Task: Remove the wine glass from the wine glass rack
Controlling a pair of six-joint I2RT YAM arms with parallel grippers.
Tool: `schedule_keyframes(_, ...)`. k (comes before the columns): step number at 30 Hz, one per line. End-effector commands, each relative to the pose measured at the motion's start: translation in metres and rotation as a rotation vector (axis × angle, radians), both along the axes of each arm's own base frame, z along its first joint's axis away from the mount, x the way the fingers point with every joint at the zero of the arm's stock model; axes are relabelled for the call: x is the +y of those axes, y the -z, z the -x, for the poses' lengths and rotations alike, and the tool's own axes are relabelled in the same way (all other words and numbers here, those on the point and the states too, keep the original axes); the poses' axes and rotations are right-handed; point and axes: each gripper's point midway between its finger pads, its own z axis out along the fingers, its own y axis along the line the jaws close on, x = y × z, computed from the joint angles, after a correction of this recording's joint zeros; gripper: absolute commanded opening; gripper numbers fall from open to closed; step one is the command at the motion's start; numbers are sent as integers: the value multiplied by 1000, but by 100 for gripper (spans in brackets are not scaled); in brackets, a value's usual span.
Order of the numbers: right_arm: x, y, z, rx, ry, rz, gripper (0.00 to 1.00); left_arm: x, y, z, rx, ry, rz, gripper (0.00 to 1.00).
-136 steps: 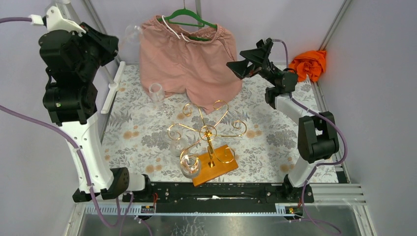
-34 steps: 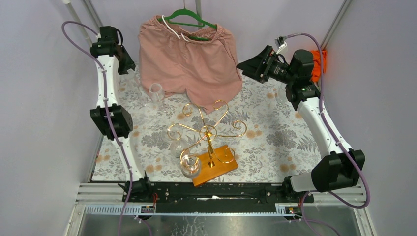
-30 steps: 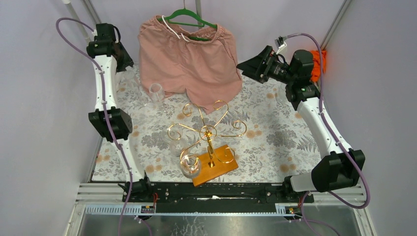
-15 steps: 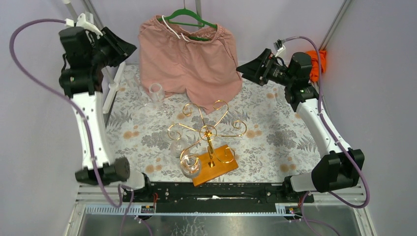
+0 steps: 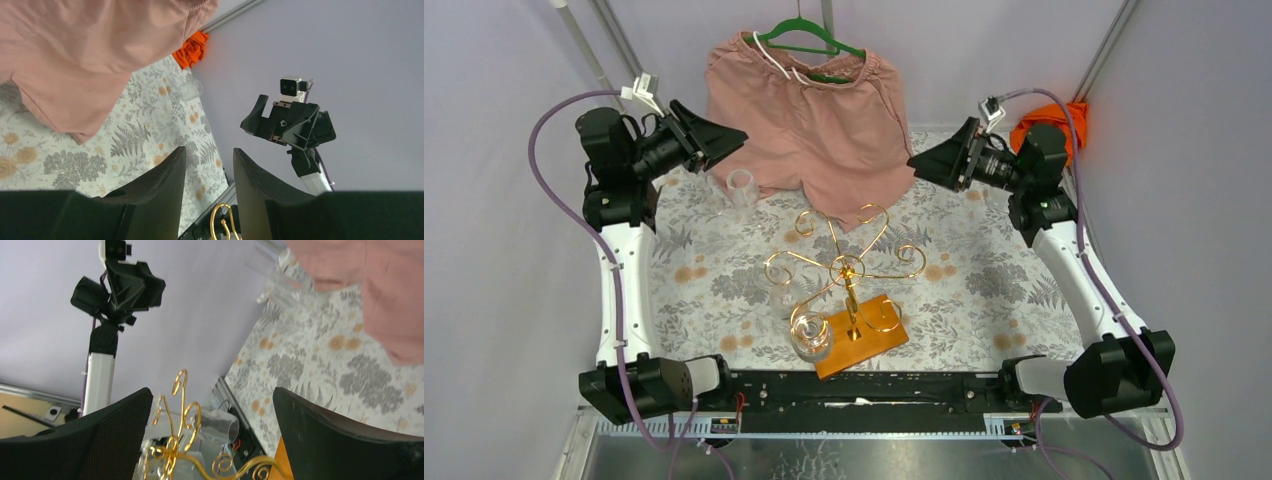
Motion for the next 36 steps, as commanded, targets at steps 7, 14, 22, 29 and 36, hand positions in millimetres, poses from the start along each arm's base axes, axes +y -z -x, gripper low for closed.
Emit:
schedule_keyframes(7, 21, 1, 75, 19, -197, -47, 99, -10, -2, 16, -74, 79, 2, 48)
schedule_keyframes(14, 62, 6, 103, 57, -309, -45, 90, -11, 0, 19, -67, 93, 0, 48)
schedule_keyframes(22, 76, 22, 98, 111, -325, -68, 70, -11, 3, 19, -66, 99, -2, 48)
schedule_keyframes(29, 90, 27, 94, 135, -356, -91, 50, -11, 4, 19, -65, 101, 0, 48)
schedule_keyframes(36, 99, 27, 94, 157, -383, -118, 33, -13, 5, 21, -66, 111, 5, 48)
